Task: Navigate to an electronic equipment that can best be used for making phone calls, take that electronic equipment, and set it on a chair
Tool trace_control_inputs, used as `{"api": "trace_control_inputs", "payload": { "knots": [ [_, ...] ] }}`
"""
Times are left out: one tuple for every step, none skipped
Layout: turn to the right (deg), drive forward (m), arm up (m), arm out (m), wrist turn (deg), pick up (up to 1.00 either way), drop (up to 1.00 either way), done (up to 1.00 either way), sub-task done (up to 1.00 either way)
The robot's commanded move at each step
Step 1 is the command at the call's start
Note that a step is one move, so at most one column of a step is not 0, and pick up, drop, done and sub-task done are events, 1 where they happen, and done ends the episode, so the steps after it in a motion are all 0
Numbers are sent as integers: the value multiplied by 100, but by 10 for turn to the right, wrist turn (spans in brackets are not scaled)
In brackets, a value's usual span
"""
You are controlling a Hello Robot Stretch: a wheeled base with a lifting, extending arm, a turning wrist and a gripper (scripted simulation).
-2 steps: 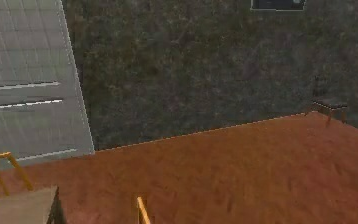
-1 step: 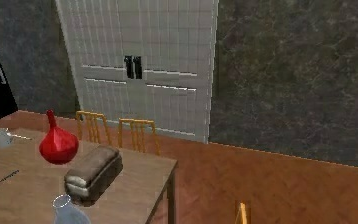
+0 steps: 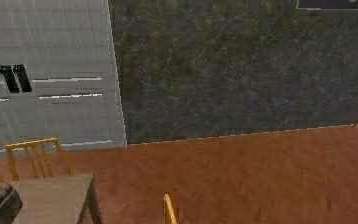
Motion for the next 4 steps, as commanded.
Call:
{"api": "trace_control_inputs", "payload": {
  "knots": [
    [-210, 0, 0, 0, 0, 0, 0, 0, 0],
    [150, 0, 0, 0, 0, 0, 0, 0, 0],
    [-450, 0, 0, 0, 0, 0, 0, 0, 0],
    [-450, 0, 0, 0, 0, 0, 0, 0, 0]
  ]
}}
